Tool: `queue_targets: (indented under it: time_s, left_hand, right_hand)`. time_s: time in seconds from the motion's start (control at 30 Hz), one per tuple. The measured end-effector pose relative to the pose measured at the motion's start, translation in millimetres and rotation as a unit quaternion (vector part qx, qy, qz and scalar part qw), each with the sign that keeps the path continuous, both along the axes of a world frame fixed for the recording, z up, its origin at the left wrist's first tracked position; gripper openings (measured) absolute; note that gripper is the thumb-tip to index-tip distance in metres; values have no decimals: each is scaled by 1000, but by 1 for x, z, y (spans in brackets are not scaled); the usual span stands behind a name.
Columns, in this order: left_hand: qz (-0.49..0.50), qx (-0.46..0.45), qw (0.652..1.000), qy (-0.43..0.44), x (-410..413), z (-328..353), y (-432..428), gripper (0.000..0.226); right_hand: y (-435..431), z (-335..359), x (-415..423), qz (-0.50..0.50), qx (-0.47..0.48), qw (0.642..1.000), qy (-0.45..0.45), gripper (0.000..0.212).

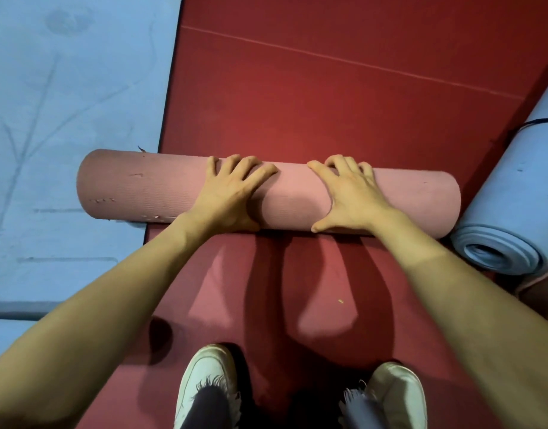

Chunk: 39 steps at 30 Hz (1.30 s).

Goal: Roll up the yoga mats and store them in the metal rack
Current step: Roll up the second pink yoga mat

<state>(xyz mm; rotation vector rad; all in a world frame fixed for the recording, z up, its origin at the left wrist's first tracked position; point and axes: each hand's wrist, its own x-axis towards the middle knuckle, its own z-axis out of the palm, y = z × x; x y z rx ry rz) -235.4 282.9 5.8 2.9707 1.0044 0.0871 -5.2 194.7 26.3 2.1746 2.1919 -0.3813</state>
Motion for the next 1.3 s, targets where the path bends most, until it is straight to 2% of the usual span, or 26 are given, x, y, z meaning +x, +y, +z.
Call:
queue_targets:
  time_s: [0.13, 0.27, 0.37, 0.47, 0.5, 0.57, 0.73, 0.8, 0.87, 1.0, 1.07, 1.17, 1.3]
  left_hand:
    - [-7, -36, 999, -13, -21, 1, -16, 105]
    - [-4, -75, 997, -23, -35, 0, -26, 103]
    - [1, -118, 992, -54, -38, 2, -24, 99]
    - [2, -121, 984, -130, -30, 3, -29, 71]
    - [-4, -111, 982, -155, -23, 2, -34, 61]
    - [-16, -102, 979, -178, -3, -2, -51, 59]
    - [-12, -8, 996, -93, 47, -20, -83, 80]
    - [15, 12, 999, -33, 58, -21, -78, 103]
    - [45, 10, 999, 15, 73, -17, -75, 118]
    - [66, -16, 997, 36, 109, -12, -81, 115]
    - [83, -18, 996, 32, 117, -12, -81, 116]
    - [81, -11, 996, 27, 114, -11, -81, 117]
    - [30, 23, 998, 55, 101, -20, -92, 117]
  right_hand:
    - [-21, -2, -9, 17, -17, 999, 30, 116]
    - [-37, -6, -12, 27, 12, 998, 61, 111]
    - [-53, -17, -14, 26, 76, 992, 93, 88]
    - [-62, -32, -21, -29, 210, 968, 133, 53]
    - [-60, -35, -23, -53, 240, 958, 147, 46]
    - [-54, -36, -27, -80, 260, 950, 153, 41]
    - [-61, -27, -11, -71, 205, 964, 153, 47]
    - [-76, -25, 2, -90, 158, 979, 97, 62]
    - [-86, -22, 16, -126, 125, 981, 77, 75]
    - [-95, -14, 37, -173, 134, 960, 175, 69]
    - [-102, -11, 46, -187, 129, 954, 194, 66]
    - [-115, -8, 61, -145, 101, 976, 124, 75]
    - [-120, -7, 56, -136, 98, 983, 70, 81]
